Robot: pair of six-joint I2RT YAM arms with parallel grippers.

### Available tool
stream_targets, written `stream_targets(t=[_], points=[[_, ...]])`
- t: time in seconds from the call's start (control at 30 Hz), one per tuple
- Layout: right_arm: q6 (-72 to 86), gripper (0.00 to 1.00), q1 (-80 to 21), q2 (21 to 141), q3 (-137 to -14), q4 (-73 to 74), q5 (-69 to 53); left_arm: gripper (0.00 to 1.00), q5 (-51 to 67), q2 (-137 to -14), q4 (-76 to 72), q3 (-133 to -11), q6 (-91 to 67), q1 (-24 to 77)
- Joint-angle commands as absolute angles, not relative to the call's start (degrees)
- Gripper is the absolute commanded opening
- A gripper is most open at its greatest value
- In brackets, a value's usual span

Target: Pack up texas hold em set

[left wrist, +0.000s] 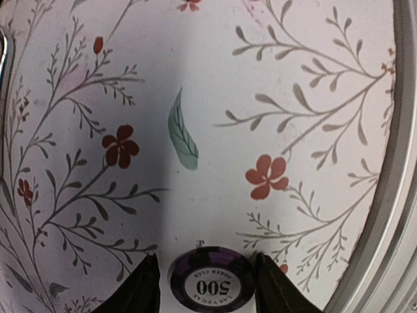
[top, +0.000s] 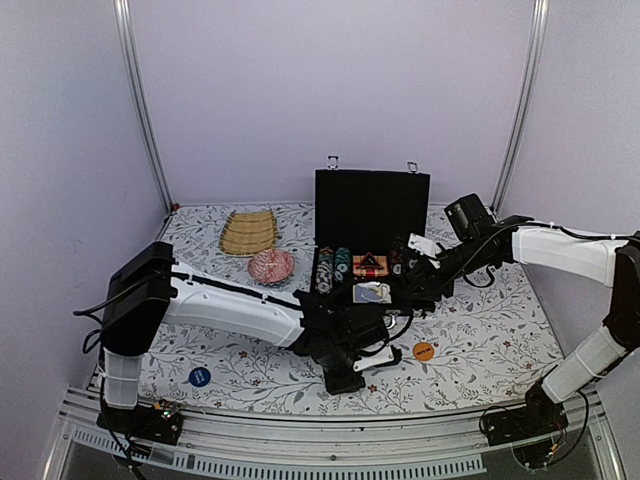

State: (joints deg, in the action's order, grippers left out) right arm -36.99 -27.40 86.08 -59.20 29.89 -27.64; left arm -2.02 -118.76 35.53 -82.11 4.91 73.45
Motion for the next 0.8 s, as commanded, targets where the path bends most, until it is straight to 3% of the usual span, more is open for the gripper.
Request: stream_targets(t=[0.0, 0.37, 0.63, 0.77], points=[[-36.8, 0.53, -27.2, 85.2, -58.4, 28.5, -26.8, 0.5, -3.0, -124.2, 33.5, -85.7, 8.7, 71.6], [-35.9, 0.53, -24.6, 83.7, -58.5, 28.4, -27.2, 0.51, -1.2, -125.4, 29.8, -91.8, 10.1, 69.2], [-35.9, 0.54, -24.3, 83.7, -58.1, 28.3, -28.1, 0.57, 0.7, -109.0, 30.3, -76.9, 5.9, 69.3], [-36.1, 0.54, -24.4, 84.2, -58.0, 28.3, -28.3, 0.48, 1.9, -104.1, 32.2, -69.8, 3.2, 69.3]])
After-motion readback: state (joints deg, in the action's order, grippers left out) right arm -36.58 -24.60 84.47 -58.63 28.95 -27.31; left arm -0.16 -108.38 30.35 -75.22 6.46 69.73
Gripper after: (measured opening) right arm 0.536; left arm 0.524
